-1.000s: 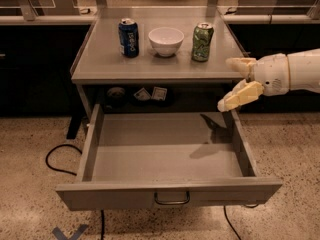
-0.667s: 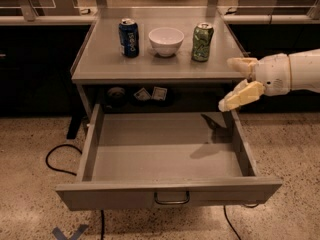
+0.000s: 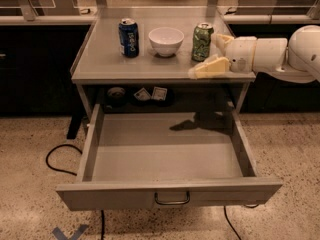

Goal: Place green can into top drawer

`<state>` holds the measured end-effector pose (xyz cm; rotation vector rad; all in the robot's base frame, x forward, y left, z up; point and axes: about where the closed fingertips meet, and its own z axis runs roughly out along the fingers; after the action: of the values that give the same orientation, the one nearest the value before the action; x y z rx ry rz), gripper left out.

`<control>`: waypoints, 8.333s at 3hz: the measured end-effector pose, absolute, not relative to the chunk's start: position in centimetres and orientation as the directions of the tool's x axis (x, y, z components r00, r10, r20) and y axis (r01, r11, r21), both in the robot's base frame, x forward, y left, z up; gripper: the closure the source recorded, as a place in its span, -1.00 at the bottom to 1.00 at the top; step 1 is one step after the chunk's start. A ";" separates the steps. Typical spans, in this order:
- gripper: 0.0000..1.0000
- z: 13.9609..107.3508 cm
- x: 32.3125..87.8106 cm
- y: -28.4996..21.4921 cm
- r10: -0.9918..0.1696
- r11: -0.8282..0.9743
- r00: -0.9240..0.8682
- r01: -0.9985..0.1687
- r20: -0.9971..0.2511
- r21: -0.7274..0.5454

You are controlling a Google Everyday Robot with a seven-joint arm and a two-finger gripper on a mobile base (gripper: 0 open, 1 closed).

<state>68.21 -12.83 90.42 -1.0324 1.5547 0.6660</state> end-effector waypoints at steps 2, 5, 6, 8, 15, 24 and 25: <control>-1.00 91.2 70.1 -13.4 -0.248 0.525 -0.008 -0.841 -0.969 -0.128; -1.00 93.4 78.3 -14.3 -0.265 0.680 0.157 -0.669 -0.952 -0.299; -1.00 93.4 78.3 -14.3 -0.264 0.680 0.156 -0.669 -0.952 -0.299; -1.00 91.2 81.5 -14.6 -0.273 0.693 0.058 -0.681 -0.960 -0.238; 0.94 88.3 81.7 -15.0 -0.239 0.707 -0.006 -0.687 -0.971 -0.170; 1.00 81.1 53.7 -15.8 -0.229 0.673 -0.186 -0.740 -0.956 -0.017; 1.00 78.3 54.8 -15.5 -0.218 0.693 -0.158 -0.720 -0.963 -0.039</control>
Offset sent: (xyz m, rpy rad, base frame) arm 0.0188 -0.0063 0.0079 0.0149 -0.0305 -0.0712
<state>54.76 -15.50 78.33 -0.7591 1.7123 0.5245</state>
